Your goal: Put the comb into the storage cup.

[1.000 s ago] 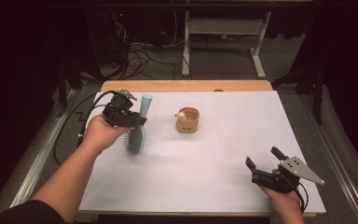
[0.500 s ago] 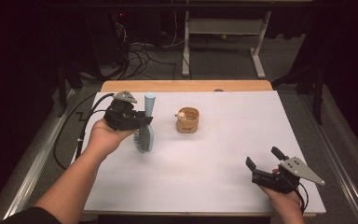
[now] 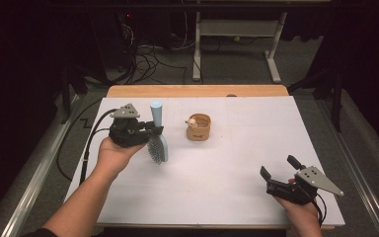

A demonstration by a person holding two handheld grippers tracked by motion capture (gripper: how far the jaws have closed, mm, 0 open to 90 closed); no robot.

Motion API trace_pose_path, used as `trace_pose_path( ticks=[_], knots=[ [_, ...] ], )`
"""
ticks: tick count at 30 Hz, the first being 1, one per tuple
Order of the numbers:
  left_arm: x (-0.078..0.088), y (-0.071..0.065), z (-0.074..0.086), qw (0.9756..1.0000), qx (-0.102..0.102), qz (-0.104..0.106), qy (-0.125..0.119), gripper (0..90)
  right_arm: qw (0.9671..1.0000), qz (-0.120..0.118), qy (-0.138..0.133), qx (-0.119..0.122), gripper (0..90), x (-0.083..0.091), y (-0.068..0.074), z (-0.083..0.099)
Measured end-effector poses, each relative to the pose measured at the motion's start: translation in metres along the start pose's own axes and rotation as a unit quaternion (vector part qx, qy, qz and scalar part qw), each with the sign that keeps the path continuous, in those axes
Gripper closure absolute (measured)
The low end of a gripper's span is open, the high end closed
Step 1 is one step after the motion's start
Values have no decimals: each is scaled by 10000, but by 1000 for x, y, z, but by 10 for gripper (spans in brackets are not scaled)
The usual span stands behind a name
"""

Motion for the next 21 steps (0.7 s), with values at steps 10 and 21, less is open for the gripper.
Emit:
trace_pose_path(
  ticks=[10,21],
  knots=[
    [7,-9,12,9973,39,-97,-733,698,10000,-41,20,40,12,-2,4,1],
    [12,-33,13,9888,-607,-730,-1148,698,9996,-97,75,238,12,-6,12,2]
  ],
)
Point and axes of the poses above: each handheld gripper's, and its own axes: x roughly backward along the jaws, z roughly out of its underside, y roughly to its left, the point moved 3 cm from there along -x, roughly forward along the jaws, and after that the axes turned 8 degrees about -x, right-handed, at the moved point
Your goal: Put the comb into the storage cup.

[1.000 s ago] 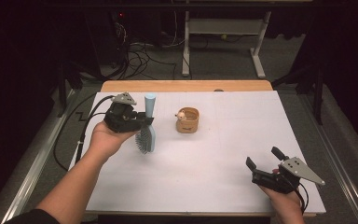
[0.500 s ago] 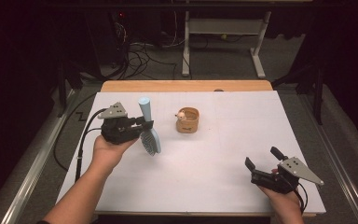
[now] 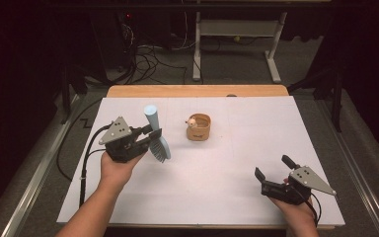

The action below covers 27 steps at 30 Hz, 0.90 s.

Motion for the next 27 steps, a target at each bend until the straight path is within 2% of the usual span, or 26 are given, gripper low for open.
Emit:
trace_pose_path(
  ticks=[1,5,8,10,14,16,17,20,21,22,23,25,26,27],
  knots=[
    [0,0,0,10000,0,0,0,698,10000,-6,1,12,12,0,0,0],
    [0,-8,1,9992,-338,-173,77,698,10000,-1,6,20,12,0,1,0],
    [-1,-15,1,9965,-716,-361,219,698,10000,-5,7,40,12,0,2,0],
    [-1,-20,2,9934,-989,-485,331,698,9999,-11,-3,137,12,0,3,0],
    [-4,-28,5,9854,-1450,-682,577,698,9995,-37,8,322,12,0,9,-1],
    [-7,-33,6,9796,-1703,-779,732,698,9988,-42,28,480,12,-1,12,-1],
    [-8,-35,7,9761,-1836,-827,814,698,9988,-42,28,480,12,-1,12,-1],
    [-11,-42,9,9666,-2162,-940,1005,698,9972,-65,40,737,12,-2,19,-2],
    [-12,-45,10,9637,-2258,-966,1052,698,9964,-70,41,848,12,-2,22,-3],
    [-13,-47,10,9603,-2357,-1002,1104,697,9937,-73,70,1119,12,-2,28,-4],
    [-14,-49,11,9581,-2425,-1032,1125,697,9937,-73,70,1119,12,-2,28,-4],
    [-16,-53,11,9551,-2517,-1046,1162,697,9902,-89,91,1392,12,-3,36,-5],
    [-17,-54,12,9532,-2570,-1072,1178,697,9850,-89,109,1722,13,-4,44,-6],
    [-17,-55,12,9509,-2629,-1106,1203,697,9850,-89,109,1722,13,-4,44,-6]
  ],
)
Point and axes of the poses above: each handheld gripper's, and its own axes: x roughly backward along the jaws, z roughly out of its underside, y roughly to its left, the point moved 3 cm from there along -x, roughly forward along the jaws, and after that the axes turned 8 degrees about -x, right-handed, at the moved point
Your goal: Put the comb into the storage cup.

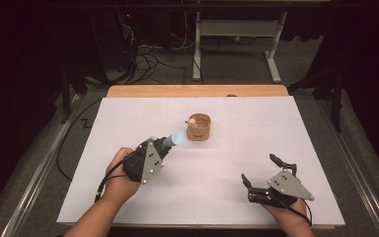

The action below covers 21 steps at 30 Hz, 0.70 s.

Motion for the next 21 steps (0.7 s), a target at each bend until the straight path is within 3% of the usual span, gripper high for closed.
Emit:
trace_pose_path(
  ticks=[1,2,3,4,5,6,7,9,10,11,12,13,18,20,21],
  knots=[
    [0,-2,0,10000,-82,-31,43,697,9998,-6,37,169,14,0,4,-2],
    [-1,-3,-1,9999,-149,-56,61,697,9988,-6,67,486,17,-2,11,-6],
    [-1,-5,-1,9997,-201,-64,89,697,9988,-6,67,486,17,-2,11,-6],
    [-2,-6,-1,9996,-244,-72,104,698,9965,-6,81,830,19,-3,19,-10],
    [-2,-7,-1,9995,-268,-72,136,698,9965,-6,81,830,19,-3,19,-10],
    [-3,-8,-2,9994,-311,-92,153,697,9928,-2,127,1190,27,-6,26,-12],
    [-3,-10,-2,9991,-360,-96,185,697,9928,-2,127,1190,27,-6,26,-12],
    [-4,-12,-1,9988,-431,-97,227,697,9887,-27,163,1490,30,-9,33,-14],
    [-5,-14,-2,9984,-492,-107,243,697,9840,-35,208,1772,33,-12,39,-16],
    [-5,-14,-2,9984,-492,-107,243,697,9840,-35,208,1772,33,-12,39,-16],
    [-5,-15,-2,9982,-530,-98,266,697,9787,-32,236,2039,37,-15,44,-17],
    [-6,-16,-2,9980,-558,-115,265,697,9787,-32,236,2039,37,-15,44,-17],
    [-7,-22,-2,9969,-721,-104,308,697,9669,-19,242,2540,46,-21,56,-22],
    [-8,-24,-2,9966,-762,-108,305,697,9652,-14,238,2606,49,-22,57,-23],
    [-8,-25,-2,9965,-777,-110,302,697,9617,-6,223,2733,55,-23,60,-24]
  ],
)
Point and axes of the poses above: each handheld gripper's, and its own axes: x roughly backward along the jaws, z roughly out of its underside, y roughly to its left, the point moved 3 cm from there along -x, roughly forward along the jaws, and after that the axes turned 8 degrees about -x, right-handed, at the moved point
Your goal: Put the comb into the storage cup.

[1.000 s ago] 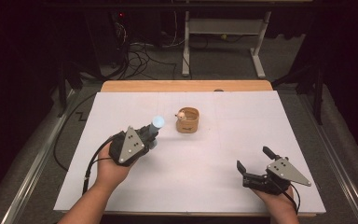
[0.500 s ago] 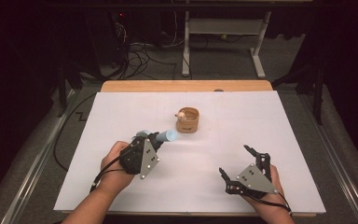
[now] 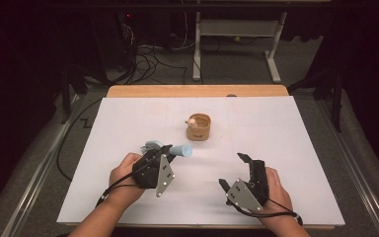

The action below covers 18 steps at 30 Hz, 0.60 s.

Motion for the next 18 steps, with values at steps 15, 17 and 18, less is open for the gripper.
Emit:
trace_pose_path(
  ticks=[15,17,18],
  knots=[
    [-4,-18,-2,9988,-466,-1,135,697,9952,203,-51,960,113,-8,11,-12],
    [-5,-20,-3,9986,-504,8,145,696,9936,251,-81,1096,134,-9,12,-15],
    [-6,-21,-3,9985,-520,3,143,697,9915,315,-106,1256,154,-9,13,-18]
  ],
)
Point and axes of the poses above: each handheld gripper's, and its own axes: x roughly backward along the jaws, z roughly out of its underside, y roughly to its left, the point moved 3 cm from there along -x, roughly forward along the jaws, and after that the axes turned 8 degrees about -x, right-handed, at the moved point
